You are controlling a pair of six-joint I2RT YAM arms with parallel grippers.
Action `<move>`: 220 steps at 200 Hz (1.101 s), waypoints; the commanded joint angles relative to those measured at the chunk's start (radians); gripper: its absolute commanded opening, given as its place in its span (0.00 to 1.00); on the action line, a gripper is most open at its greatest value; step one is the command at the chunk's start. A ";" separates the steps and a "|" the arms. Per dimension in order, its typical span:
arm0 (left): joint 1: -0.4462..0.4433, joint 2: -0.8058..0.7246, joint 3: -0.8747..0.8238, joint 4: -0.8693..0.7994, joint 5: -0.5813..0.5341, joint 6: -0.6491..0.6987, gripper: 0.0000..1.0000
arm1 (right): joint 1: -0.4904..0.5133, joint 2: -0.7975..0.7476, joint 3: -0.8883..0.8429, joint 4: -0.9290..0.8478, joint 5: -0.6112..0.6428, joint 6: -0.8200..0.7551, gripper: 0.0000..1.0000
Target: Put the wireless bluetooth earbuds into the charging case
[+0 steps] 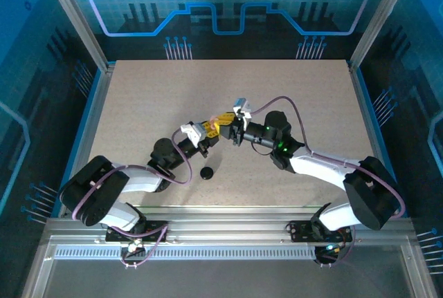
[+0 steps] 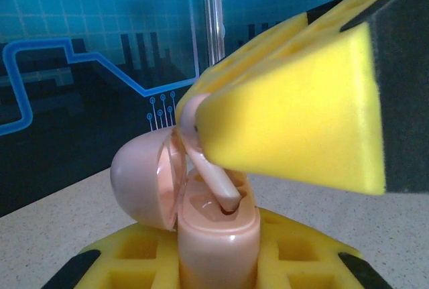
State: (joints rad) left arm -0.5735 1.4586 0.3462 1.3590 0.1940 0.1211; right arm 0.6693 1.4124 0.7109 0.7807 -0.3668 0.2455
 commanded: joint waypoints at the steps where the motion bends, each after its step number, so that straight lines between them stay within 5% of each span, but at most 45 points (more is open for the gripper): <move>1: -0.008 -0.040 0.018 0.043 -0.021 -0.029 0.14 | 0.016 0.012 -0.021 0.049 0.029 0.010 0.19; 220: -0.009 -0.046 0.011 0.042 -0.025 0.006 0.14 | 0.018 -0.091 -0.054 -0.035 0.011 -0.059 0.20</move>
State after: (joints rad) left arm -0.5793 1.4349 0.3462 1.3418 0.1799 0.1070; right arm 0.6735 1.3521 0.6647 0.7845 -0.3443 0.2127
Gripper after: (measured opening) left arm 0.205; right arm 0.198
